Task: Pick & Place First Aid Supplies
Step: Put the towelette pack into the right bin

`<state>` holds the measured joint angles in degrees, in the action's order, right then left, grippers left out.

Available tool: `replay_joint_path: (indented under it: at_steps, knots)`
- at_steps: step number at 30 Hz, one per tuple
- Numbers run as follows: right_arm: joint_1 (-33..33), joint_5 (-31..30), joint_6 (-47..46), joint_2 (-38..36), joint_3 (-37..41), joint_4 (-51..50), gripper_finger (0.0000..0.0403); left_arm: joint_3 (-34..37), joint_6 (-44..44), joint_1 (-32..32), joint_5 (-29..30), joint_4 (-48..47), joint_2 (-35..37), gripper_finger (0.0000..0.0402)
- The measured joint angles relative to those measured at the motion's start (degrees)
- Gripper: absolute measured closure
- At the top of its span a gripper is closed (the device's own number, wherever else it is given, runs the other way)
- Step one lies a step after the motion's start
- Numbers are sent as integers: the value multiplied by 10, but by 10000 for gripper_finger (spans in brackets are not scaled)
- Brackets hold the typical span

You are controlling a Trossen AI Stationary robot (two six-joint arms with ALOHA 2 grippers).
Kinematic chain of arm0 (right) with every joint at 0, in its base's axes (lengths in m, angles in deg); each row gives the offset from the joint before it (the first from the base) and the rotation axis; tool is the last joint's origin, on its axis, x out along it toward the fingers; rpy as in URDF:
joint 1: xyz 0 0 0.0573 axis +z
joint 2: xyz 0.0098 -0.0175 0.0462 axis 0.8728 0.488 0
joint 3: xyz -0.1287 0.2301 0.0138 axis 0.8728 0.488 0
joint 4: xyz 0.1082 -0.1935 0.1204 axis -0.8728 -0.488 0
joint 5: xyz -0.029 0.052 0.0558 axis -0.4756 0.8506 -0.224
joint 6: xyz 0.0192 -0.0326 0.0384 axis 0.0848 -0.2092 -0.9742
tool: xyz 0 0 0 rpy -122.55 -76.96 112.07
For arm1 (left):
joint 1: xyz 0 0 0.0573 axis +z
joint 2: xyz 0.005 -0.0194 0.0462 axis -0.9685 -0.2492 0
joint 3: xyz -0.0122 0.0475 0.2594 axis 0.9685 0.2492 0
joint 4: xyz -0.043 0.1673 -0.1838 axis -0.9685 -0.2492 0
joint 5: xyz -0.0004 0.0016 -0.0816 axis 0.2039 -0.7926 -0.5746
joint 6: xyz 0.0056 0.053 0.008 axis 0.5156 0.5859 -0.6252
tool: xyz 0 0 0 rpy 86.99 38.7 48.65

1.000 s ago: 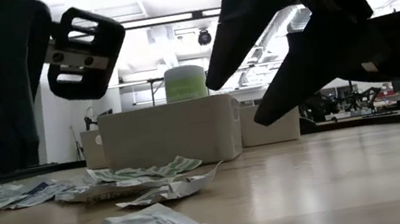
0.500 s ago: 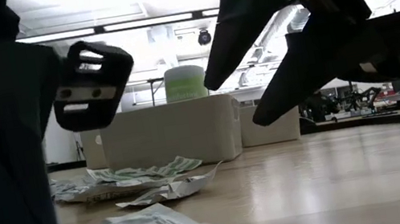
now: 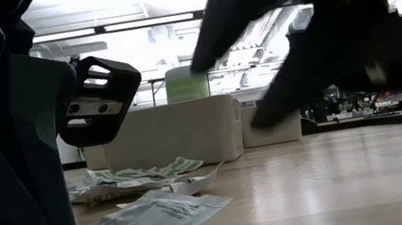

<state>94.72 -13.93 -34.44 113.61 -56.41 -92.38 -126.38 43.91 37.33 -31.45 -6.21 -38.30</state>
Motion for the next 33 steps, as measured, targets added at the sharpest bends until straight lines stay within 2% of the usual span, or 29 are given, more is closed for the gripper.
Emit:
replay_joint_path:
  at_steps: [5,10,19,22,27,33]
  knots:
    - [-2,22,10,35,0,61,234,1,-11,0,0,-3,-1,401]
    - [-2,4,14,52,0,85,234,1,-13,0,0,-2,-1,401]
    - [-11,16,15,85,-3,155,234,2,-15,0,-1,-2,-1,401]
    - [-11,10,14,87,-3,151,238,2,-19,0,-1,-3,-1,401]
    - [-11,9,9,87,-3,143,278,2,-28,0,-1,-3,-1,401]
    - [-12,9,8,88,-2,140,357,2,-28,0,-2,-3,-1,401]
